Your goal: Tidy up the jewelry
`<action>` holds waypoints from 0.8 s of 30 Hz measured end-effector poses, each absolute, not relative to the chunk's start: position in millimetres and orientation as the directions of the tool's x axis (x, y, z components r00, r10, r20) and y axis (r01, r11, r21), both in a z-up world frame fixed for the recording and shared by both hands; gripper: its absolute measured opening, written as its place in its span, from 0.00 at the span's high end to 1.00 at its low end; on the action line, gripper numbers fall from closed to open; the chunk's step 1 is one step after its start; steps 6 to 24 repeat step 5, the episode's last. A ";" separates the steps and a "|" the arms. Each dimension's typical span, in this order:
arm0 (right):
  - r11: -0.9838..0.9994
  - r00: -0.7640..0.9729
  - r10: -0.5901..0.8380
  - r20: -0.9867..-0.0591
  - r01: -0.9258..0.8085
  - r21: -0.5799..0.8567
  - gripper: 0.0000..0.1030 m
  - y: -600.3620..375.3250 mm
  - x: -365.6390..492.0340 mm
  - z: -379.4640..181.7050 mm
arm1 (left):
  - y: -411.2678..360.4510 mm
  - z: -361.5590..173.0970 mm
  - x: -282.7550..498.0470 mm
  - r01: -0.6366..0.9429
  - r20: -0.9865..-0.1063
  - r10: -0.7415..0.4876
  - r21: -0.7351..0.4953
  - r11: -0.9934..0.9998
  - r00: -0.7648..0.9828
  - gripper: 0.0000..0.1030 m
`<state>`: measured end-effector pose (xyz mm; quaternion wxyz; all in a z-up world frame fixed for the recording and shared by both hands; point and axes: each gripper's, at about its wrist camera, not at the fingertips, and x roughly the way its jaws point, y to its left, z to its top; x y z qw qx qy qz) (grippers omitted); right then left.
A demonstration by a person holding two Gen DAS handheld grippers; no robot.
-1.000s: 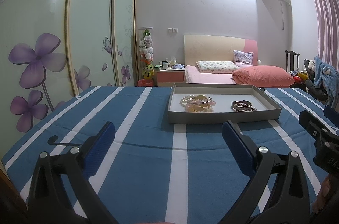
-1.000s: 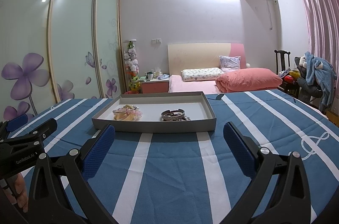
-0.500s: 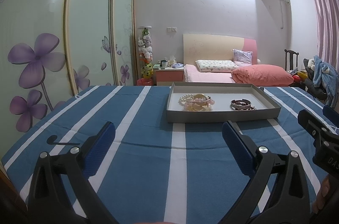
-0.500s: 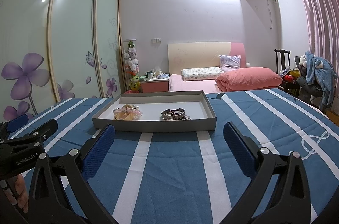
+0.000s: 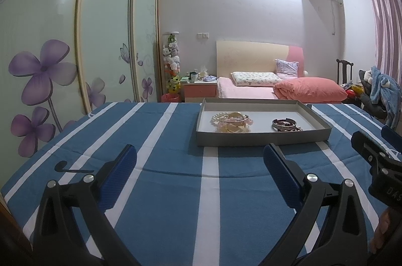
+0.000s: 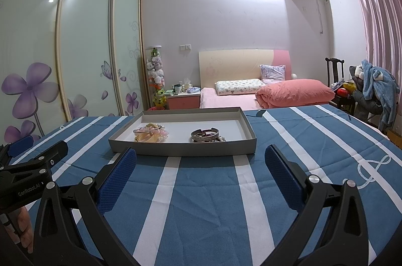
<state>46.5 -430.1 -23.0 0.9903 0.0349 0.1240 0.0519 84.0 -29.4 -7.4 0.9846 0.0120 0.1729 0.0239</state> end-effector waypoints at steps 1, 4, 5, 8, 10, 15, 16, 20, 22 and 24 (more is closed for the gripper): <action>0.992 0.964 0.112 -0.242 -0.095 0.082 0.02 -430.2 46.6 -22.9 | -28.5 -6.8 84.9 -0.042 -0.341 0.050 0.031 0.999 0.939 0.05; 0.992 0.964 0.112 -0.242 -0.094 0.083 0.02 -430.2 46.6 -22.7 | -27.4 -5.5 85.4 -0.040 -0.342 0.048 0.028 0.999 0.938 0.05; 0.992 0.964 0.112 -0.242 -0.095 0.083 0.02 -430.2 46.6 -22.7 | -27.4 -5.5 85.4 -0.040 -0.342 0.047 0.029 0.999 0.938 0.05; 0.992 0.964 0.112 -0.242 -0.095 0.083 0.02 -430.2 46.6 -22.7 | -27.4 -5.5 85.4 -0.040 -0.342 0.047 0.029 0.999 0.938 0.05; 0.992 0.964 0.112 -0.242 -0.095 0.083 0.02 -430.2 46.6 -22.7 | -27.4 -5.5 85.4 -0.040 -0.342 0.047 0.029 0.999 0.938 0.05; 0.992 0.964 0.112 -0.242 -0.095 0.083 0.02 -430.2 46.6 -22.7 | -27.4 -5.5 85.4 -0.040 -0.342 0.047 0.029 0.999 0.938 0.05; 0.992 0.964 0.112 -0.242 -0.095 0.083 0.02 -430.2 46.6 -22.7 | -27.4 -5.5 85.4 -0.040 -0.342 0.047 0.029 0.999 0.938 0.05; 0.992 0.964 0.112 -0.242 -0.095 0.083 0.02 -430.2 46.6 -22.7 | -27.4 -5.5 85.4 -0.040 -0.342 0.047 0.029 0.999 0.938 0.05; 0.992 0.964 0.112 -0.242 -0.095 0.083 0.02 -430.2 46.6 -22.7 | -27.4 -5.5 85.4 -0.040 -0.342 0.047 0.029 0.999 0.938 0.05; 0.992 0.964 0.112 -0.242 -0.095 0.083 0.02 -430.2 46.6 -22.7 | -27.4 -5.5 85.4 -0.040 -0.342 0.047 0.029 0.999 0.938 0.05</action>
